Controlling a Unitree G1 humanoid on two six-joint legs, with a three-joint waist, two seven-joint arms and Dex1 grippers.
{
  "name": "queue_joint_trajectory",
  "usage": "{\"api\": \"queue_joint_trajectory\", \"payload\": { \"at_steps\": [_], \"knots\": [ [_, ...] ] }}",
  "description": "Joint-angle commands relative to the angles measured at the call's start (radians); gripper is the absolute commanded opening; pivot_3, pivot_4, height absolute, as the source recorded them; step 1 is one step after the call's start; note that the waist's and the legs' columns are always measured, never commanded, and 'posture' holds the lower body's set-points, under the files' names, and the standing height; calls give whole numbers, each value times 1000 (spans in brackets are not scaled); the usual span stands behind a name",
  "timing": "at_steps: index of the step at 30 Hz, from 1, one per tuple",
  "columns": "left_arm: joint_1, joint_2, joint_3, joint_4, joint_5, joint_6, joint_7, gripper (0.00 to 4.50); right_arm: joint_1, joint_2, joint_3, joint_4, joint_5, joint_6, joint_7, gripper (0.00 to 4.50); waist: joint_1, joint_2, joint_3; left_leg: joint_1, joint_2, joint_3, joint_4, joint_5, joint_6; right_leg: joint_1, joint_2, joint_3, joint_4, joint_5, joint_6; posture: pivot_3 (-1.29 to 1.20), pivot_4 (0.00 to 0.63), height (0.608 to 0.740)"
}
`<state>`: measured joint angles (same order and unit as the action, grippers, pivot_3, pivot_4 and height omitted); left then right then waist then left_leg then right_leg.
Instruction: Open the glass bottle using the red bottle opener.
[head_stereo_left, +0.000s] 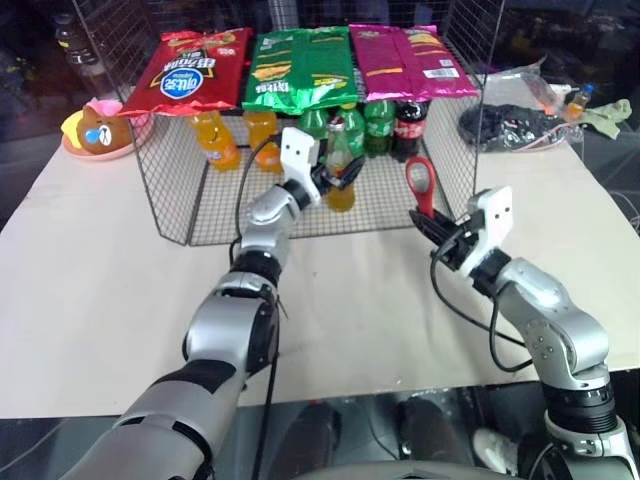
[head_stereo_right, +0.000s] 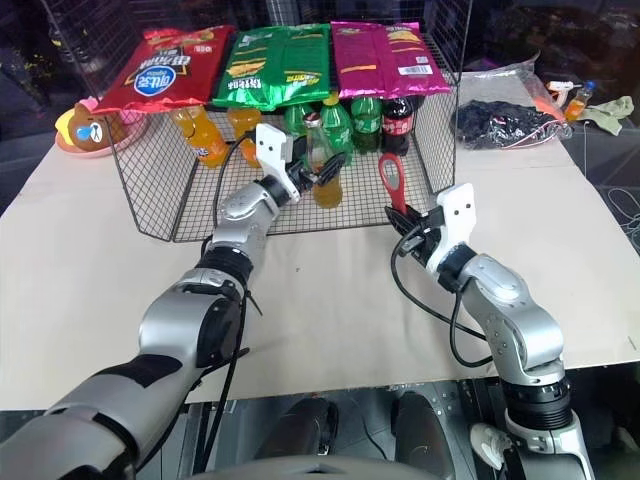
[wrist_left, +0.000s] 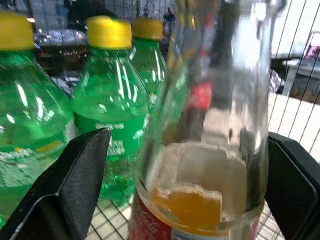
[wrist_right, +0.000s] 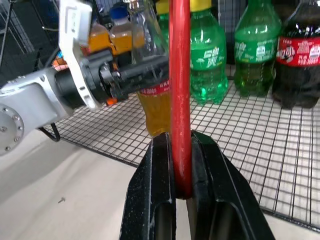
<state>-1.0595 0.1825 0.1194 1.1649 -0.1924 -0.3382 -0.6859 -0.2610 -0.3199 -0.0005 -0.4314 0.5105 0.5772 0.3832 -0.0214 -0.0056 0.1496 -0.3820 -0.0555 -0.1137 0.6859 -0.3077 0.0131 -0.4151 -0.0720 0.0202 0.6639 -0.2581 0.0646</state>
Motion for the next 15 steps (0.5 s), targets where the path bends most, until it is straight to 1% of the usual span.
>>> {"api": "queue_joint_trajectory", "payload": {
  "at_steps": [1, 2, 6, 9, 12, 15],
  "knots": [
    [-34, 2, 13, -4, 6, -22, -8, 2735, -2, -5, -21, -41, -10, -33, 1, 0, -1, 0, 0, 0, 0, 0, 0, 0, 0, 0, 0, 0, 0, 0, 0, 0, 150, 740],
    [-31, 3, 16, -7, 5, -20, -14, 2508, -3, -4, -21, -38, -12, -35, 1, 0, -2, 0, 0, 0, 0, 0, 0, 0, 0, 0, 0, 0, 0, 0, 0, 0, 150, 740],
    [2, 11, 25, -52, -4, -28, -38, 2527, -21, 1, -13, -22, -25, -47, 6, 0, -3, 0, 0, 0, 0, 0, 0, 0, 0, 0, 0, 0, 0, 0, 0, 0, 150, 740],
    [48, 15, 38, -168, -44, -19, -80, 2527, -32, 5, -4, -13, -35, -54, 12, 0, -11, 0, 0, 0, 0, 0, 0, 0, 0, 0, 0, 0, 0, 0, 0, 0, 150, 740],
    [144, 31, 29, -403, -84, 70, -116, 2527, -45, 7, -3, -4, -37, -56, 14, 0, -20, 0, 0, -1, 1, -1, 0, 0, 0, -1, 0, 0, 0, 0, 0, 0, 150, 740],
    [303, 81, 4, -757, -143, 259, -140, 2527, -64, 6, -9, 12, -40, -65, 20, 0, -30, 0, 0, -2, 3, 0, 0, 0, 0, -2, 0, 1, 1, 0, 0, 0, 150, 740]
  ]
}}
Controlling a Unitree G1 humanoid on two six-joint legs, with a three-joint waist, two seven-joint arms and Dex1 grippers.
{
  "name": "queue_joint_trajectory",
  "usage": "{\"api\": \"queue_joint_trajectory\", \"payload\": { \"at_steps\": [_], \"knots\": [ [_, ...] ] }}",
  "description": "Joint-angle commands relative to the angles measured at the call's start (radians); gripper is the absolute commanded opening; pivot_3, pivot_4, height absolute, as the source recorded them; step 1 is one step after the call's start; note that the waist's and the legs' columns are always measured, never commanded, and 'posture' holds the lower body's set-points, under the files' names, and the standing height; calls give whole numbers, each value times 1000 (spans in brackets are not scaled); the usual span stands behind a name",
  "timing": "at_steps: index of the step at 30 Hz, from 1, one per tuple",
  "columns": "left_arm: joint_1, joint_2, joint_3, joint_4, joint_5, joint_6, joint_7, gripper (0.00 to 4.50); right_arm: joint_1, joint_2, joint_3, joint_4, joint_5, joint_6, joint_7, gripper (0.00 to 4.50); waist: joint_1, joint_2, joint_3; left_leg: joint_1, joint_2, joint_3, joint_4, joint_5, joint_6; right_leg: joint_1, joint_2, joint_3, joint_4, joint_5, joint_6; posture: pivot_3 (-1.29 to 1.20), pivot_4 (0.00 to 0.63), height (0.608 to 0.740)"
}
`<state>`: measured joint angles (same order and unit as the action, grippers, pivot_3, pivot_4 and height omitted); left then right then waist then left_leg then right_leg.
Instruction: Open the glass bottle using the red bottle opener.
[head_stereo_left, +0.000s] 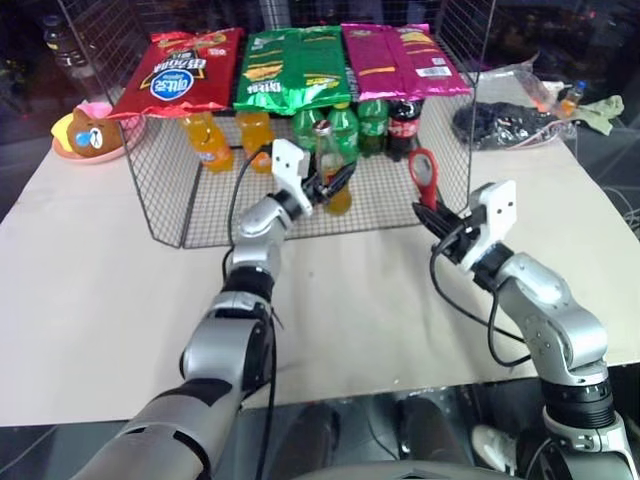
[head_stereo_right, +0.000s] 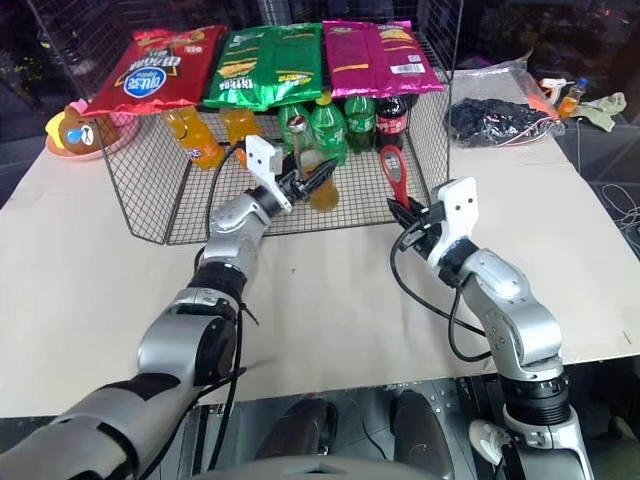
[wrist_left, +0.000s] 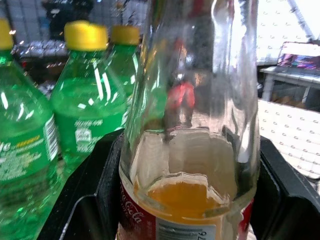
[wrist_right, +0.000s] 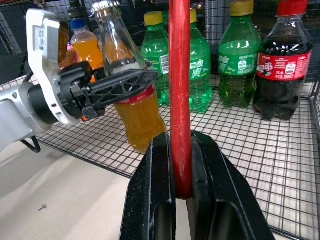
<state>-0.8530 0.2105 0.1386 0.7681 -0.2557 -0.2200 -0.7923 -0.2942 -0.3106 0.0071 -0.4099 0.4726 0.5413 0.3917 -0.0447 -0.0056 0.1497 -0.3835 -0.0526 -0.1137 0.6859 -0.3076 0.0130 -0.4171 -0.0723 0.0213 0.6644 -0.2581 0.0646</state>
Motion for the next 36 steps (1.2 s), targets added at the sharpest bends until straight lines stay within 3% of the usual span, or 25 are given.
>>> {"api": "queue_joint_trajectory", "payload": {
  "at_steps": [1, 5, 10, 16, 26, 27, 29, 30, 36],
  "knots": [
    [151, 71, -20, -472, -105, 196, -36, 2527, -39, -3, -20, -3, -4, -33, 14, 0, -13, 0, 0, 0, 1, 0, -1, 0, 0, -1, 1, 3, 0, 0, 0, 0, 150, 740],
    [348, 154, -55, -831, -183, 384, -49, 2527, -76, -6, -27, 24, -12, -50, 27, 0, -14, 0, 0, 0, 1, -1, -2, 0, 0, -2, 1, 5, 0, 0, 0, 0, 150, 740],
    [514, 204, -59, -1043, -218, 513, -1, 2527, -115, -2, -28, 33, -19, -63, 29, 0, 4, 1, 0, 1, 1, 0, 0, 0, 0, -2, 1, 5, 2, 0, 0, 0, 150, 740],
    [617, 183, -98, -1071, -159, 476, 45, 2527, -109, -8, 21, 11, -43, -103, 81, 0, 9, 1, 0, 2, 1, 0, 0, 0, 0, -2, 1, 5, 2, 0, 0, 0, 150, 740],
    [635, 152, -130, -1035, -79, 382, 78, 2527, -87, -17, 51, 13, -79, -123, 112, 0, 9, 1, 0, 2, 1, 0, -1, 0, 0, -2, 1, 5, 2, 0, 0, 0, 150, 740],
    [636, 150, -130, -1035, -69, 370, 86, 3561, -87, -17, 51, 13, -80, -124, 113, 0, 9, 1, 0, 2, 1, 0, -1, 0, 0, -2, 1, 5, 2, 0, 0, 0, 150, 740],
    [639, 145, -125, -1036, -67, 357, 99, 4273, -86, -18, 50, 16, -81, -124, 114, 0, 9, 1, 0, 2, 1, 0, -1, 0, 0, -2, 1, 5, 2, 0, 0, 0, 150, 740],
    [641, 140, -120, -1037, -71, 354, 108, 4458, -85, -18, 50, 19, -82, -125, 116, 0, 9, 1, 0, 2, 1, 0, -1, 0, 0, -2, 1, 5, 2, 0, 0, 0, 150, 740],
    [662, 123, -108, -1067, -133, 338, 100, 4458, -81, -16, 50, 32, -87, -129, 123, 0, 9, 1, 0, 2, 1, 0, -1, 0, 0, -2, 1, 5, 2, 0, 0, 0, 150, 740]
  ]
}}
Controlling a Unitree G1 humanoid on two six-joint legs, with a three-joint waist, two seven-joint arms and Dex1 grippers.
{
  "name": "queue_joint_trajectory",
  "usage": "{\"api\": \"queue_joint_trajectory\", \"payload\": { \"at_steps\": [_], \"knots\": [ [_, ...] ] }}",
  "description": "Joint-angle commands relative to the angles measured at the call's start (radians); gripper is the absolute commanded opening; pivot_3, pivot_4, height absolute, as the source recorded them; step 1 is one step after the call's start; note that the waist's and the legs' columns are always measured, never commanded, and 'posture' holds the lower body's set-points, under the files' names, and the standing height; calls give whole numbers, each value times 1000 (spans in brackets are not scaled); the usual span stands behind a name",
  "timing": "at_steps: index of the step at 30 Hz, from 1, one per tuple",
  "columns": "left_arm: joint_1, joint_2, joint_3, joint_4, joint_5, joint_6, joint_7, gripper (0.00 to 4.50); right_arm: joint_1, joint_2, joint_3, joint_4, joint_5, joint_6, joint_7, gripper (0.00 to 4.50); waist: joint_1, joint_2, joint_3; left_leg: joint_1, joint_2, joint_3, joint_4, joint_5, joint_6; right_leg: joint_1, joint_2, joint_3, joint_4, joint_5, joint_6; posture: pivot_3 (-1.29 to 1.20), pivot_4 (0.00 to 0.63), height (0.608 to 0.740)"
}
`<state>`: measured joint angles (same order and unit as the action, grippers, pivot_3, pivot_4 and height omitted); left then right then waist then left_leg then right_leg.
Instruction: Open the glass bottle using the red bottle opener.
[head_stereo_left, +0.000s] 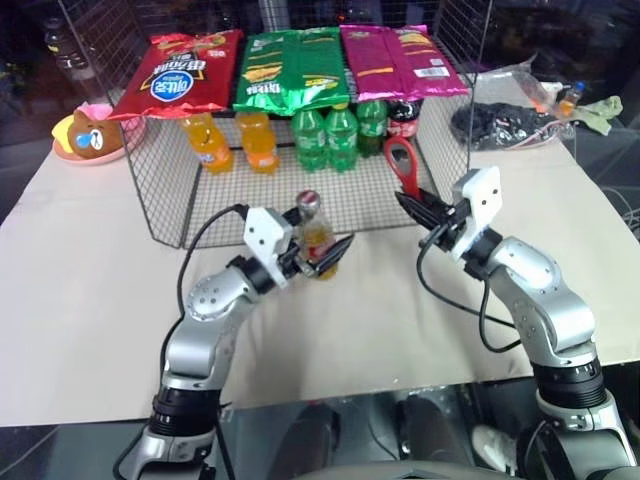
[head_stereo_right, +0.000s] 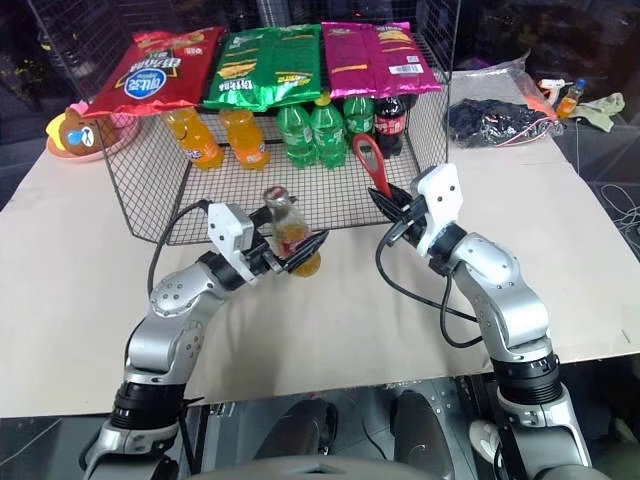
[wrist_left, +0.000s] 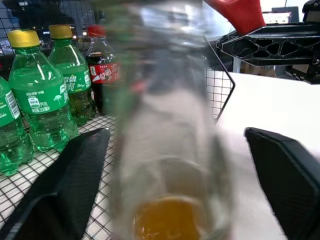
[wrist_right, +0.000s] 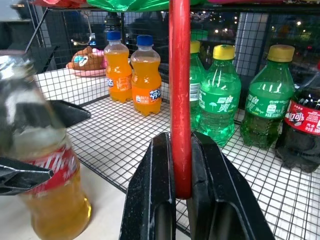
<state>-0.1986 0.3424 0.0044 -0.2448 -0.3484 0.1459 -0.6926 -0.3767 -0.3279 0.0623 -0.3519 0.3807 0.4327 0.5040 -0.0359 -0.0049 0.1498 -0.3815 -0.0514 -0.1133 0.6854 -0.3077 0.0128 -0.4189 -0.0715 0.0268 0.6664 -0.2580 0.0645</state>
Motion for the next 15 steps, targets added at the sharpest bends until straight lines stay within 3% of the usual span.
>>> {"api": "queue_joint_trajectory", "payload": {
  "at_steps": [1, 15],
  "knots": [
    [8, -15, 31, -61, -50, -35, 4, 4458, 2, 1, -4, -24, 4, -20, 12, 0, 0, 0, 0, 0, 0, 0, 0, 0, 0, 0, 0, 0, 0, 0, 0, 0, 150, 740],
    [36, -61, 49, -52, -102, -50, 22, 4458, -14, 1, -8, 8, 3, -21, 37, 0, 1, 0, 0, 0, 0, 0, 0, 0, 0, 1, 0, 0, 0, 0, 0, 0, 150, 740]
  ]
}}
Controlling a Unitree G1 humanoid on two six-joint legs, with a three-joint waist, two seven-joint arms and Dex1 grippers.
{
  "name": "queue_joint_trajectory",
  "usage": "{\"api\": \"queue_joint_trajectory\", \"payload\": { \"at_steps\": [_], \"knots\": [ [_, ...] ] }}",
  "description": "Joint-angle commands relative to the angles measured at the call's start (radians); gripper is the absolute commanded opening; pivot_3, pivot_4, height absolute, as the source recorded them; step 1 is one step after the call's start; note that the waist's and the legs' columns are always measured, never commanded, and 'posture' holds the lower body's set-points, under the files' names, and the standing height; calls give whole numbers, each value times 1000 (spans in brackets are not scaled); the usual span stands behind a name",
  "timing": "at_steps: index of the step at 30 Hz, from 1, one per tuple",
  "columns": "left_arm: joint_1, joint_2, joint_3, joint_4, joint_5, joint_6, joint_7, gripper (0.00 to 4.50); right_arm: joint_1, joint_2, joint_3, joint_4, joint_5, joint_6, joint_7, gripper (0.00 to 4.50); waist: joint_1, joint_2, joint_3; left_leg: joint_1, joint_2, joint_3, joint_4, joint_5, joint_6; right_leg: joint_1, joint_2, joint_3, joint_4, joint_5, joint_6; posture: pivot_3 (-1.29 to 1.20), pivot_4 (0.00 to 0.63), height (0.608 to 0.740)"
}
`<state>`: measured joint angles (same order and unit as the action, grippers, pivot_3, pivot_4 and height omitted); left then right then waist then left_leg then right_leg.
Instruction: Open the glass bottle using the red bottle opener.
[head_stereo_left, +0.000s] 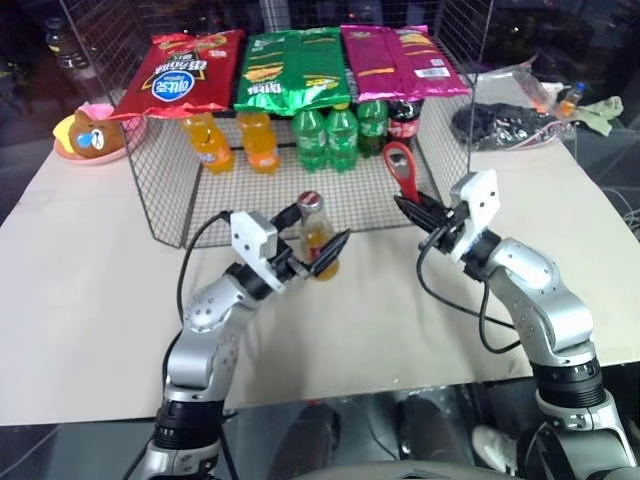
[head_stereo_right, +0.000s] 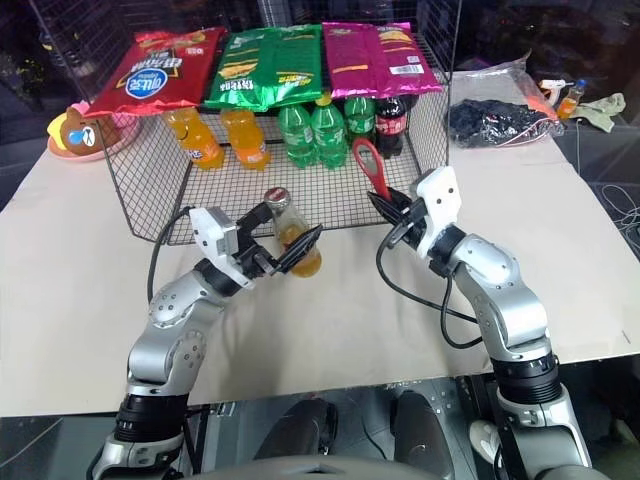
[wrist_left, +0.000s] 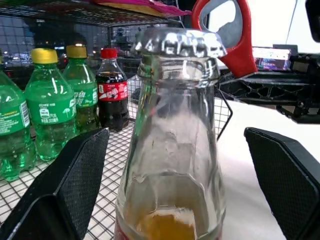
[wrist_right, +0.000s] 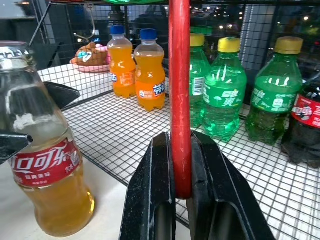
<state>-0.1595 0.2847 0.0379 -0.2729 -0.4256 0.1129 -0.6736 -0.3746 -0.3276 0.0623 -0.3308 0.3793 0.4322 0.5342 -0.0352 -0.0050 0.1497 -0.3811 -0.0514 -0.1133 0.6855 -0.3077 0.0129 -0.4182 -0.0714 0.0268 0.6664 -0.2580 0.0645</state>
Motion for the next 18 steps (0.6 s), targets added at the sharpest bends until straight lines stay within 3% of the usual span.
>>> {"api": "queue_joint_trajectory", "payload": {
  "at_steps": [1, 4, 7, 8, 12, 18],
  "knots": [
    [-3, -4, 16, -26, -28, -17, 2, 4458, -16, 2, -8, -12, 3, -20, 8, 0, 0, 0, 0, 0, 0, 0, 0, 0, 0, 0, 0, 0, 0, 0, 0, 0, 150, 740],
    [-1, -2, 13, -35, -33, -22, -1, 3716, -18, 5, -5, -6, 1, -23, 12, 0, 0, 0, 0, 0, 0, 0, 0, 0, 0, 0, 0, 0, 0, 0, 0, 0, 150, 740],
    [6, -1, 8, -37, -26, -28, -3, 2190, -18, 9, -2, -4, 1, -23, 13, 0, 0, 0, 0, 0, 0, 0, 0, 0, 0, 0, 0, 0, 0, 0, 0, 0, 150, 740],
    [9, 1, 6, -35, -21, -33, -5, 1995, -18, 11, -1, -4, 0, -23, 13, 0, 0, 0, 0, 0, 0, 0, 0, 0, 0, 0, 0, 0, 0, 0, 0, 0, 150, 740],
    [19, 14, -5, -24, 5, -53, -13, 1548, -19, 16, 4, -7, -2, -21, 12, 0, 2, 1, 0, 1, 0, 0, 0, 0, 0, 2, 0, 0, -1, 0, 0, 0, 150, 740],
    [29, 26, -25, -7, 24, -77, -12, 1548, -28, 23, 32, -19, -18, -26, 13, 0, 2, 1, -1, 3, 0, 0, 0, 0, 0, 3, 0, 0, -1, 0, 0, 0, 150, 740]
  ]
}}
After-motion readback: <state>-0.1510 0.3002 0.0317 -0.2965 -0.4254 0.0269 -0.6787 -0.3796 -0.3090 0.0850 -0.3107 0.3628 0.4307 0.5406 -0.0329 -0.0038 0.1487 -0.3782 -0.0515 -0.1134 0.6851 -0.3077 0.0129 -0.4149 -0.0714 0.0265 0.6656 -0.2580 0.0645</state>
